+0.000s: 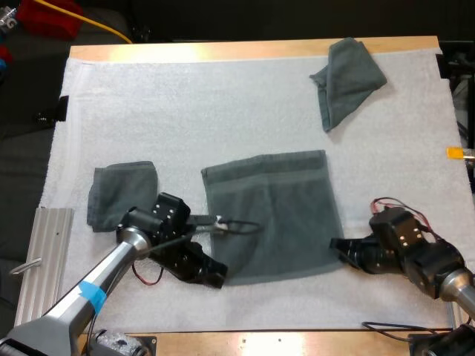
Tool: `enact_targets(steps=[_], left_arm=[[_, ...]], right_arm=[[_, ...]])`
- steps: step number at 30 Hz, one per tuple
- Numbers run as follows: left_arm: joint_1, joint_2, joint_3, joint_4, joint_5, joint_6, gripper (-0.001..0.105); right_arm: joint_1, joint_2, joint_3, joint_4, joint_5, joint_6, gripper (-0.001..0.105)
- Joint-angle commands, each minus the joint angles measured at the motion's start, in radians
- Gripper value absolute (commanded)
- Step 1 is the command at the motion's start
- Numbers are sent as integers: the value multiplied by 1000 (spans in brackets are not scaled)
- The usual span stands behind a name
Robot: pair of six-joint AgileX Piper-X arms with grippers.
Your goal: Pick towel from pile, fold and stack
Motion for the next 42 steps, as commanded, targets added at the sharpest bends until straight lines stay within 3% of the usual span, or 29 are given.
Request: enact_targets(steps=[1,8,12,20,24,29,34,42], left_arm=[[-16,-14,-2,24,-35,11,0],[-58,-89,-2,89,-73,21,0],[-58,-82,-2,76,-58,21,0],[18,21,-2,-30,215,-41,0],[93,68,-2,-81,406,-66,0],[163,90,-2,-159,467,-129,0],[213,90,-2,-289,513,-248,0],[253,119,-7,-692,565,-601,0]], right_arm=[[23,-5,-13,43,26,4,2],[127,-6,-41,136,91,10,2],[134,-6,-41,126,96,100,2],[134,1,-41,-62,92,253,2],[119,22,-41,-184,93,306,2],[72,73,-41,-293,87,362,2],[27,126,-41,-351,79,380,2],[-53,202,-55,-473,53,387,2]])
